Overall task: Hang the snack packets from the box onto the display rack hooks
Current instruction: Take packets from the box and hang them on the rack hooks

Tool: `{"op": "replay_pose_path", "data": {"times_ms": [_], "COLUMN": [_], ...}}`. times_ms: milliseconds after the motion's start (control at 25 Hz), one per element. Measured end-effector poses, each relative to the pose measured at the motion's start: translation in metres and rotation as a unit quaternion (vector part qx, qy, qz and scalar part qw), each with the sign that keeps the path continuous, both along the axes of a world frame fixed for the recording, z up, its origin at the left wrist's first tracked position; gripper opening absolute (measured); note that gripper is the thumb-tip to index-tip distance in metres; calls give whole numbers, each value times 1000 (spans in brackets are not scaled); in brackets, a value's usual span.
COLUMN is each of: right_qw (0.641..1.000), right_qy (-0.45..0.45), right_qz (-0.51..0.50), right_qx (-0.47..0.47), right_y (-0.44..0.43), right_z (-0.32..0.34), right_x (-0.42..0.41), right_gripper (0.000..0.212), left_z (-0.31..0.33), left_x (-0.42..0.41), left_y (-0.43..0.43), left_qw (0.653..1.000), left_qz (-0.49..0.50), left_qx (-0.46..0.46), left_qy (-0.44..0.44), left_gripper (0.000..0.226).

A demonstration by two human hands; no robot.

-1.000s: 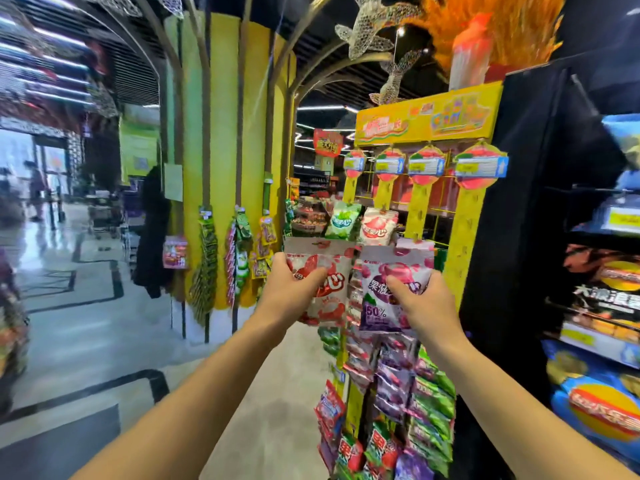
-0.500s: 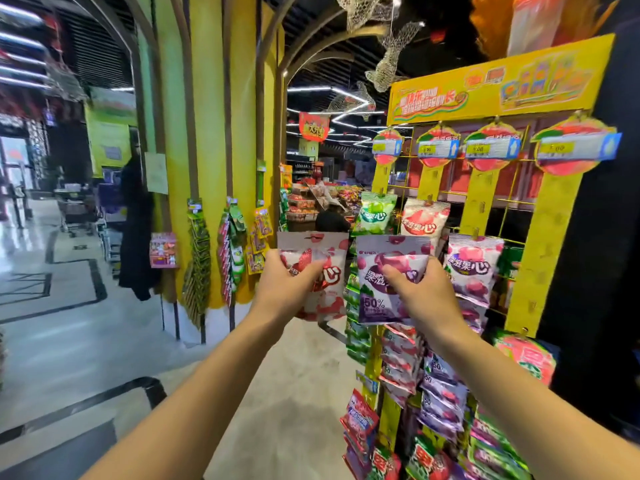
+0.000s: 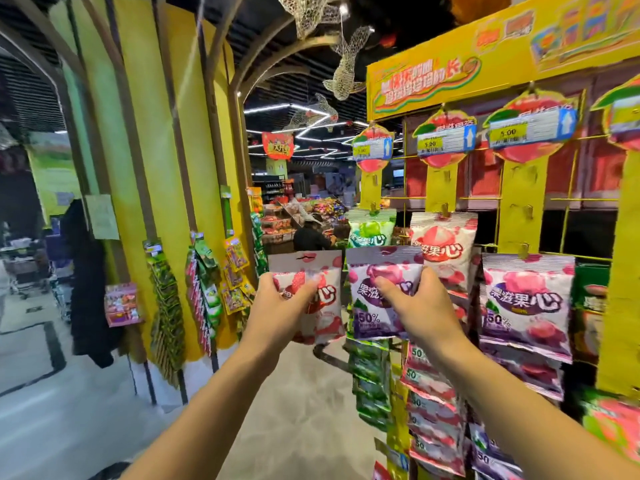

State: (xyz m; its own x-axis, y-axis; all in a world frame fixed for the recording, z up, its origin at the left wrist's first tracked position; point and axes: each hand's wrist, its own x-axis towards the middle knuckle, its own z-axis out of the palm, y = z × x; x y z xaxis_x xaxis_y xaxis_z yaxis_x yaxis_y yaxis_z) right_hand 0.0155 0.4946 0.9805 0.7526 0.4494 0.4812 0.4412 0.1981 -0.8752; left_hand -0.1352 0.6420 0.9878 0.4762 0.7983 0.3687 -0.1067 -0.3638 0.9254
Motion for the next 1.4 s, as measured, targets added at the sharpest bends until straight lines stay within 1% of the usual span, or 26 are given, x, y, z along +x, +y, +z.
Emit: {"op": "replay_pose_path", "data": {"times_ms": [80, 160, 240, 320, 440, 560, 600, 680, 720, 840, 880, 960, 1000, 1080, 1160, 1280, 1400], "right_qw": [1000, 999, 994, 987, 972, 951, 943, 928, 923, 912, 909, 908, 909, 907, 904, 890, 881], "right_qy": [1, -1, -11, -4, 19, 25, 21, 14, 16, 18, 17, 14, 8, 5, 2, 5, 12], "right_qz": [-20, -51, -108, -163, -233, -308, -332, -370, -385, -410, -415, -416, -413, -416, -422, -444, -457], "right_qx": [4, -6, -25, -17, -25, -29, -24, -23, -20, -22, -30, -41, -47, -59, -70, -102, -122], "right_y": [7, 5, -3, -12, -32, -51, -58, -70, -75, -88, -90, -92, -93, -94, -93, -94, -92], "right_z": [4, 6, 12, 15, 15, 21, 25, 37, 42, 58, 64, 72, 74, 79, 81, 77, 69], "right_x": [15, 29, 43, 58, 68, 71, 72, 70, 70, 73, 74, 80, 84, 88, 89, 91, 92], "right_gripper": [30, 36, 37, 35, 40, 42, 42, 50, 53, 42, 44, 55, 54, 36, 26, 27, 34], "left_z": [5, 8, 10, 14, 20, 32, 37, 47, 51, 59, 61, 65, 66, 69, 71, 73, 72], "left_x": [24, 49, 79, 108, 143, 171, 178, 192, 196, 202, 204, 205, 206, 206, 204, 204, 203], "left_y": [17, 26, 32, 32, 24, 14, 10, 4, 0, -7, -7, -6, -6, -7, -9, -8, -7], "left_qw": [1000, 999, 997, 992, 981, 967, 962, 950, 946, 938, 936, 932, 930, 929, 929, 929, 927], "left_qz": [-12, -37, -78, -125, -191, -245, -265, -302, -314, -334, -338, -349, -354, -357, -356, -358, -363], "left_qx": [0, -3, -7, -5, 14, 35, 36, 23, 22, 22, 24, 26, 22, 16, 22, 19, 15], "left_qy": [-3, -5, -12, -16, -42, -59, -61, -72, -75, -96, -98, -95, -98, -96, -98, -89, -94], "left_gripper": [42, 44, 43, 43, 43, 49, 51, 56, 55, 44, 43, 42, 44, 48, 49, 50, 43]}}
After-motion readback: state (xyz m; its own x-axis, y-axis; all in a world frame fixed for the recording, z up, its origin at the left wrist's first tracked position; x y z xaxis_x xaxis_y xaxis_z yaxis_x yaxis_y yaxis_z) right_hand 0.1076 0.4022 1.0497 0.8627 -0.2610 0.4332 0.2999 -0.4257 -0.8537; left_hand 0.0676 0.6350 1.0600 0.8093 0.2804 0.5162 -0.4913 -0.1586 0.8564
